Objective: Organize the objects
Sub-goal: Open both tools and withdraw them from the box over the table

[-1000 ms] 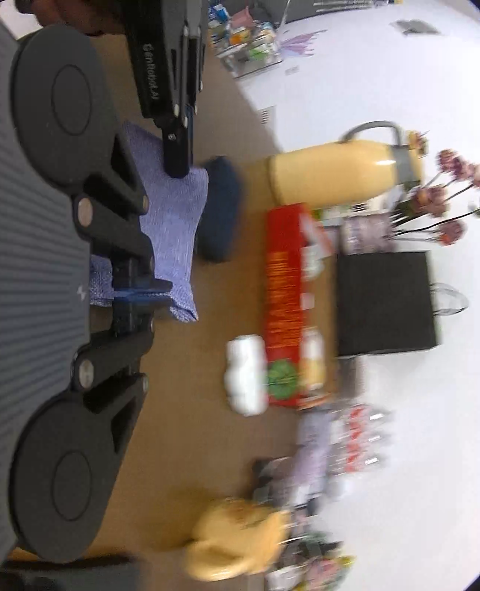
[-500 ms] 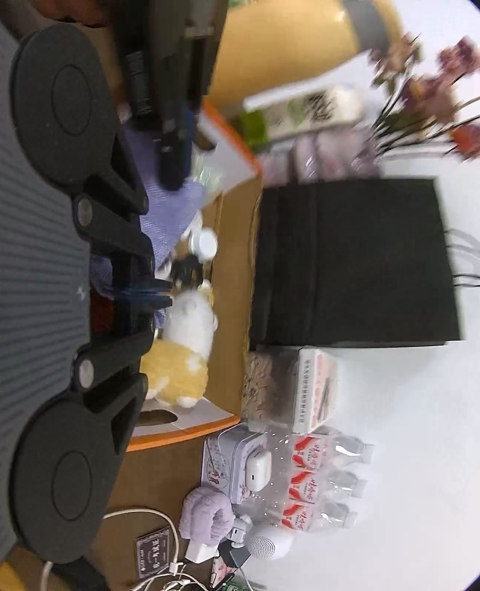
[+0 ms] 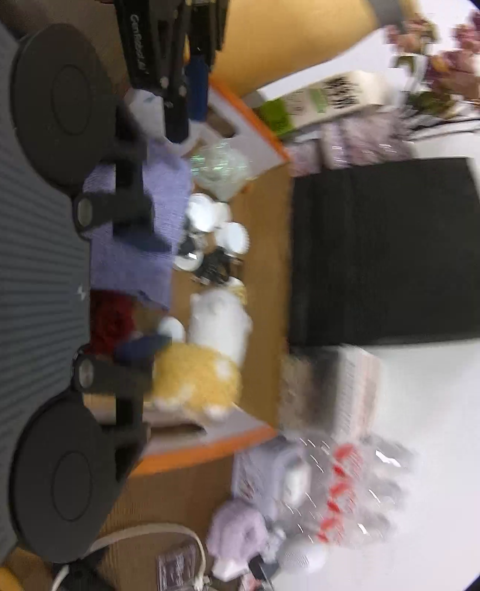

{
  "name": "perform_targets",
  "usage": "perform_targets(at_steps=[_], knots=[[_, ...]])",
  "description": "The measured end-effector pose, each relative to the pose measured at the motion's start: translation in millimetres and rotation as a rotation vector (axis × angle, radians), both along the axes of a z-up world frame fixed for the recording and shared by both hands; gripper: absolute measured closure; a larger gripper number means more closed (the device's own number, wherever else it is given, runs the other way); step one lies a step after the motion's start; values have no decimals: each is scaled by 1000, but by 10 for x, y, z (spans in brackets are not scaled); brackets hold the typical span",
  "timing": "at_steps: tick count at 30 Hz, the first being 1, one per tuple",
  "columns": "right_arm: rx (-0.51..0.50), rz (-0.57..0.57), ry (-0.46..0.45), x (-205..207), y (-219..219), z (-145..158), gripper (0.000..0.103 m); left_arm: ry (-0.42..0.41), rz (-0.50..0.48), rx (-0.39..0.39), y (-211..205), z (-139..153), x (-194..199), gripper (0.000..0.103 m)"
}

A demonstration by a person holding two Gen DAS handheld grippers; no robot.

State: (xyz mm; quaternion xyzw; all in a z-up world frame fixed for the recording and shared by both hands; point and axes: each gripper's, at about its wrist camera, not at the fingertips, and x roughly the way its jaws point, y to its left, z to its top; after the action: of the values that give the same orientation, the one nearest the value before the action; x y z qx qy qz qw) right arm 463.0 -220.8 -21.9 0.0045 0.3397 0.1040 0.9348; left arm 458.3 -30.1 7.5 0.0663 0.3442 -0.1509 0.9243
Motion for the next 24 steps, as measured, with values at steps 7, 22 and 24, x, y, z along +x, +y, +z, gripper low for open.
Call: perform_targets(at_steps=[7, 22, 24], knots=[[-42, -4, -95, -657, -181, 560, 40, -128, 2, 6, -38, 619, -825, 35], [-6, 74, -69, -3992, -284, -138, 5, -148, -55, -81, 197, 64, -3954, 11], [24, 73, -30, -4244, -326, -195, 5, -125, -21, -86, 259, 49, -4097, 10]])
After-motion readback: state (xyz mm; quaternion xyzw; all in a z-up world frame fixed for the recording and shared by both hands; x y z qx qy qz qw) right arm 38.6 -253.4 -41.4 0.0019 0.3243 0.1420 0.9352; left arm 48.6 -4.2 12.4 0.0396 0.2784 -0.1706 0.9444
